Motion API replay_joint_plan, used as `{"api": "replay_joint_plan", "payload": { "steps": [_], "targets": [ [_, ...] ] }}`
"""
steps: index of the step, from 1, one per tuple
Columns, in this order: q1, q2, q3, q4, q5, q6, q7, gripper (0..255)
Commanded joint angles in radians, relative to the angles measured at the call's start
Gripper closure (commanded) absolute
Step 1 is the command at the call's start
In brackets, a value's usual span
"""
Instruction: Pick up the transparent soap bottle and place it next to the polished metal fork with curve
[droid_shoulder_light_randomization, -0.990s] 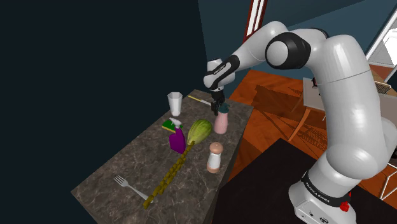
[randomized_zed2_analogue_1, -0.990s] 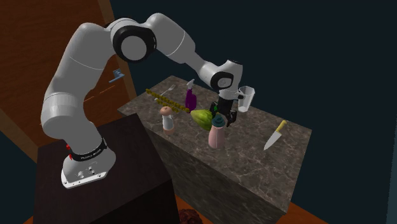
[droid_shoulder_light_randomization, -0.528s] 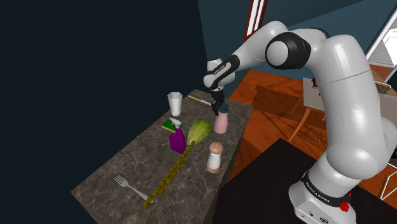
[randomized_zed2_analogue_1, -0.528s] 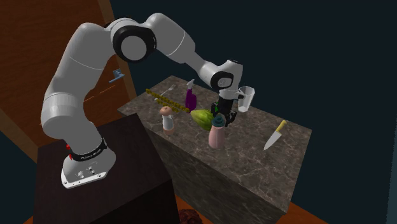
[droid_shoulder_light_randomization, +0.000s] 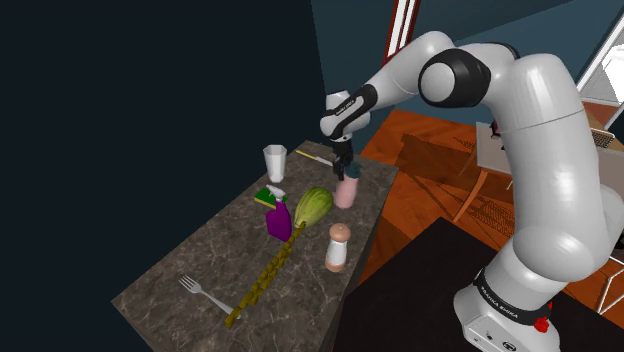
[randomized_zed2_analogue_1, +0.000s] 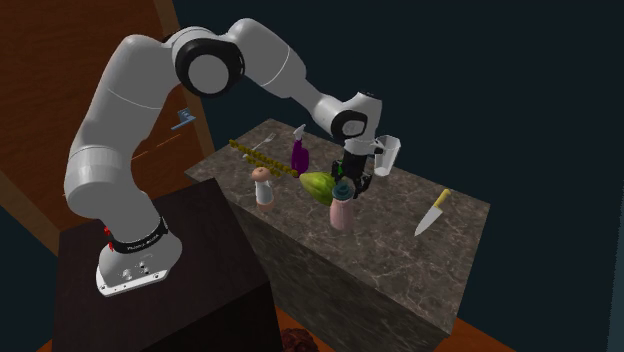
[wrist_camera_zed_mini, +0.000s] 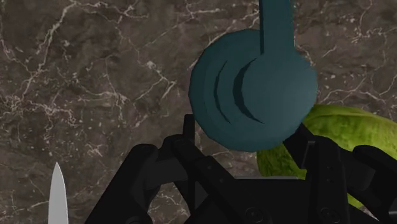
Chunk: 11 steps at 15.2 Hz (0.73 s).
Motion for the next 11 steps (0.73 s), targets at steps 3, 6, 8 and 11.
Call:
{"api": "replay_joint_plan", "payload": {
  "steps": [3,6,8,11],
  "targets": [
    [0.002,-0.035,-0.001,-0.003,-0.001,-0.032,-0.002,255],
    [0.003,-0.061,-0.002,-0.002,-0.002,-0.059,-0.004,255],
    [0.004,-0.078,-0.003,0.0,-0.002,-0.077,-0.005,255],
    [0.004,-0.102,-0.003,0.004,-0.003,-0.105,-0.007,255]
  ]
}}
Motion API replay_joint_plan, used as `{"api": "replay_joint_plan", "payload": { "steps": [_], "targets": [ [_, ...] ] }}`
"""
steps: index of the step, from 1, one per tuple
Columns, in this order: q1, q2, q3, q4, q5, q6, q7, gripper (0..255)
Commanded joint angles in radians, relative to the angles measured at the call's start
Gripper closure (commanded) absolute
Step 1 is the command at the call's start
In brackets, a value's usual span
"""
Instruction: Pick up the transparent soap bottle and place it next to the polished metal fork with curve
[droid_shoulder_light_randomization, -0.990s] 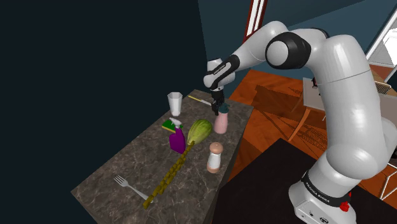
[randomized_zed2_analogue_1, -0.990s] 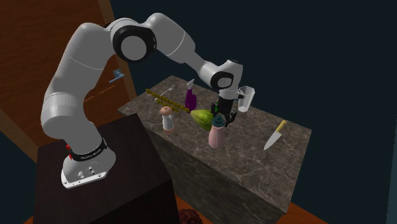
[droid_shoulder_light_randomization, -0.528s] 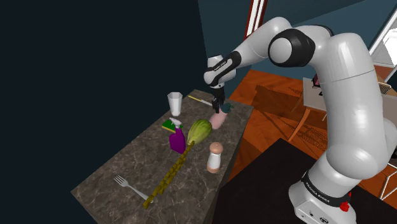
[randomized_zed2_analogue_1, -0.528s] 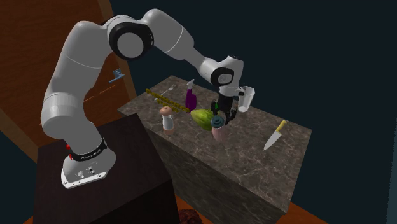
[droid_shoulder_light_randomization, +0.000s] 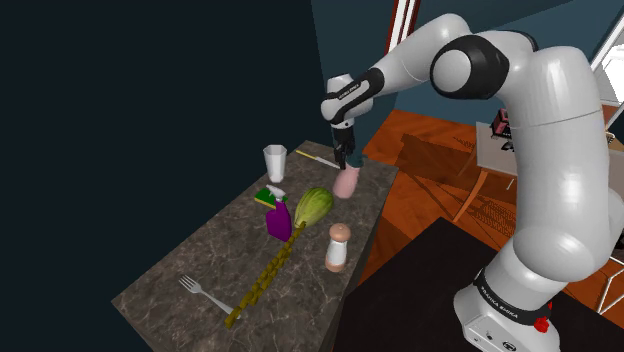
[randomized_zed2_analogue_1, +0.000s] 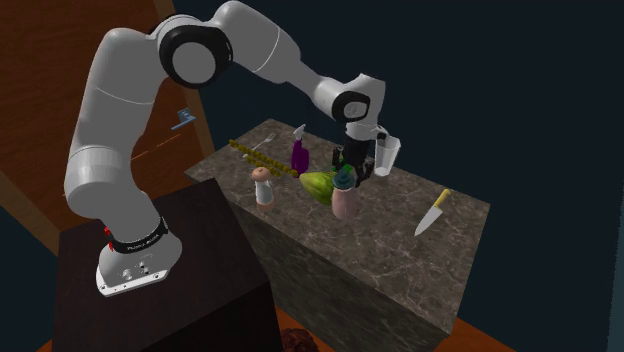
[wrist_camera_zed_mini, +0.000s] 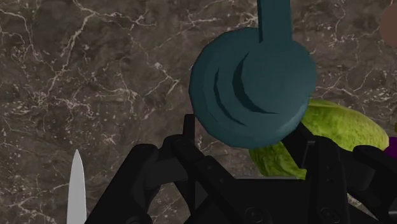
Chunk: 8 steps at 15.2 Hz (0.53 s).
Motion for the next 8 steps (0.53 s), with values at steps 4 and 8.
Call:
{"api": "replay_joint_plan", "payload": {
  "steps": [4,8],
  "targets": [
    [0.003,-0.042,-0.001,0.008,-0.001,-0.051,-0.002,255],
    [0.004,-0.07,-0.002,0.021,-0.002,-0.091,-0.005,255]
  ]
}}
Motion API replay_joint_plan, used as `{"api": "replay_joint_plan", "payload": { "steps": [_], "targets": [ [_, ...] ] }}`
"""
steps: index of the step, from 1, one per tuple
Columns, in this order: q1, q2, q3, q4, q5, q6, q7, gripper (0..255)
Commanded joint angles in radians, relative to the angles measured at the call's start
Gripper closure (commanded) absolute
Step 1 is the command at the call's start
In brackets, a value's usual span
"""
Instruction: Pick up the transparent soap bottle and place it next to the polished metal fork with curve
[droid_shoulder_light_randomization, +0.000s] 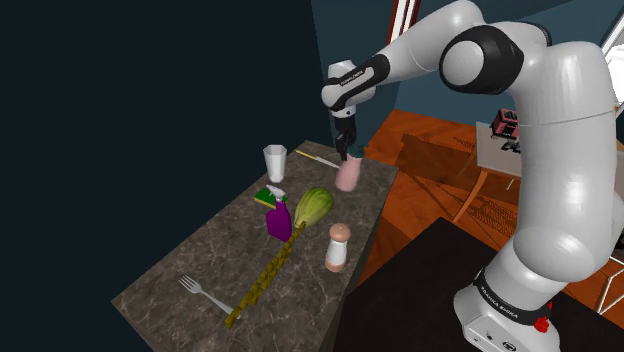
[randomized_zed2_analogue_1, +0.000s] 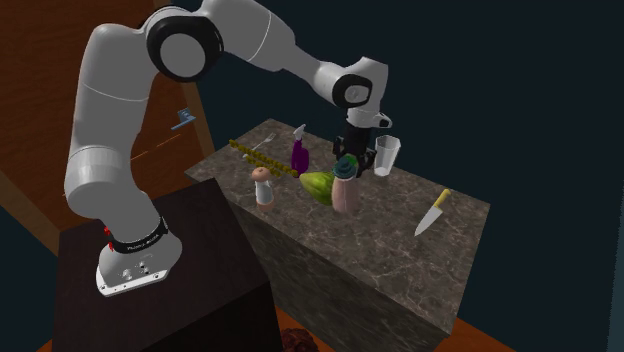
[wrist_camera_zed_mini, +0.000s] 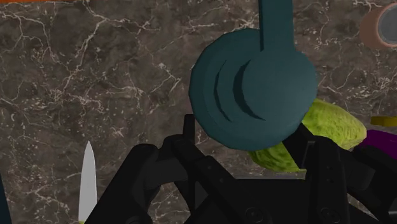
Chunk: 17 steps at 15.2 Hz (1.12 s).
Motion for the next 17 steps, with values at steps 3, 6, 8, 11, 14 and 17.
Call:
{"api": "replay_joint_plan", "payload": {
  "steps": [3,6,8,11,14,17],
  "targets": [
    [0.001,-0.027,-0.001,0.014,-0.001,-0.041,-0.002,255],
    [0.002,-0.045,-0.001,0.028,-0.002,-0.073,-0.005,255],
    [0.003,-0.057,-0.002,0.038,-0.002,-0.094,-0.006,255],
    [0.003,-0.072,-0.002,0.056,-0.003,-0.128,-0.009,255],
    [0.004,-0.086,-0.003,0.076,-0.003,-0.161,-0.011,255],
    [0.004,-0.098,-0.003,0.099,-0.003,-0.196,-0.014,255]
  ]
}}
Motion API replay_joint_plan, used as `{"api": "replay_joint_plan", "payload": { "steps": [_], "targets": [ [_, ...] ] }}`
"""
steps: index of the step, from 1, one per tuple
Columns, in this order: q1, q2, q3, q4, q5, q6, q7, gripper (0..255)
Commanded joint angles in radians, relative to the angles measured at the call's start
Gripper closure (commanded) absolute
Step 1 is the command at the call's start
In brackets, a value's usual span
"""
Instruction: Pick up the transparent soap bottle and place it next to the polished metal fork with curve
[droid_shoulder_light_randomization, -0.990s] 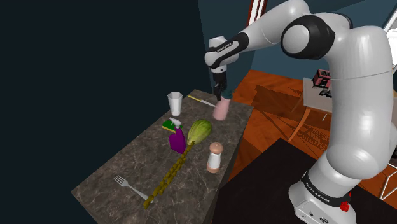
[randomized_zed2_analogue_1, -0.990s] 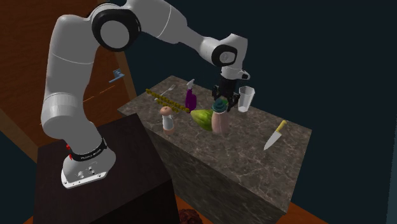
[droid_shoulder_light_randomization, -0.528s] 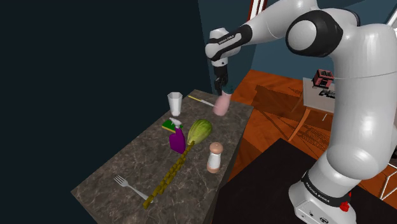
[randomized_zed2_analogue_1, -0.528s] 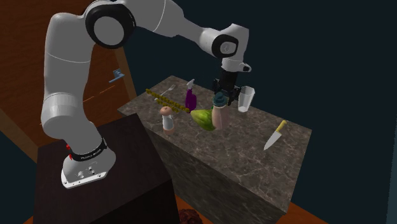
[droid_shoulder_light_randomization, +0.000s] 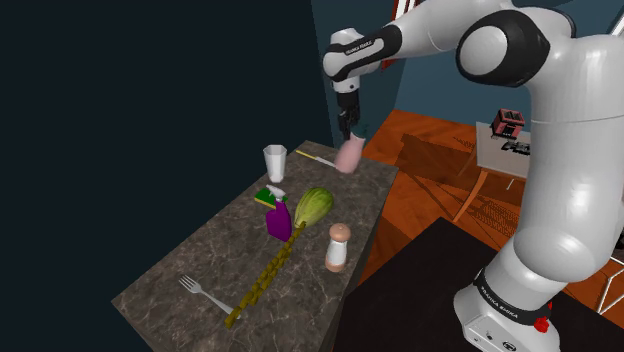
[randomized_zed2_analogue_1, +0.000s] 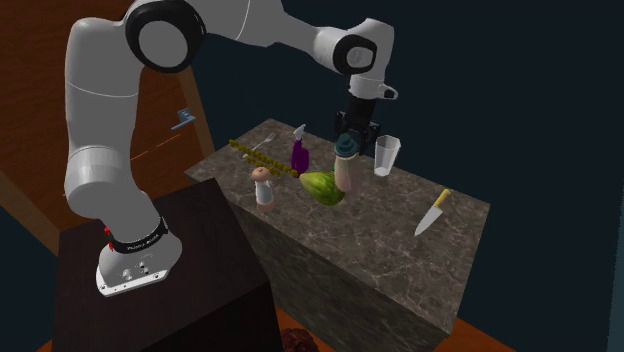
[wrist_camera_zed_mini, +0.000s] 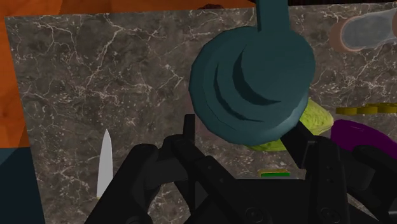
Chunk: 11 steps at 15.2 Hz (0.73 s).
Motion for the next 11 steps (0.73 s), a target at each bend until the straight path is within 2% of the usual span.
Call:
{"api": "replay_joint_plan", "payload": {
  "steps": [1,11],
  "targets": [
    [-0.001,-0.005,-0.001,0.02,0.0,-0.025,-0.003,255],
    [0.0,-0.03,-0.002,0.117,-0.001,-0.147,-0.013,255]
  ]
}}
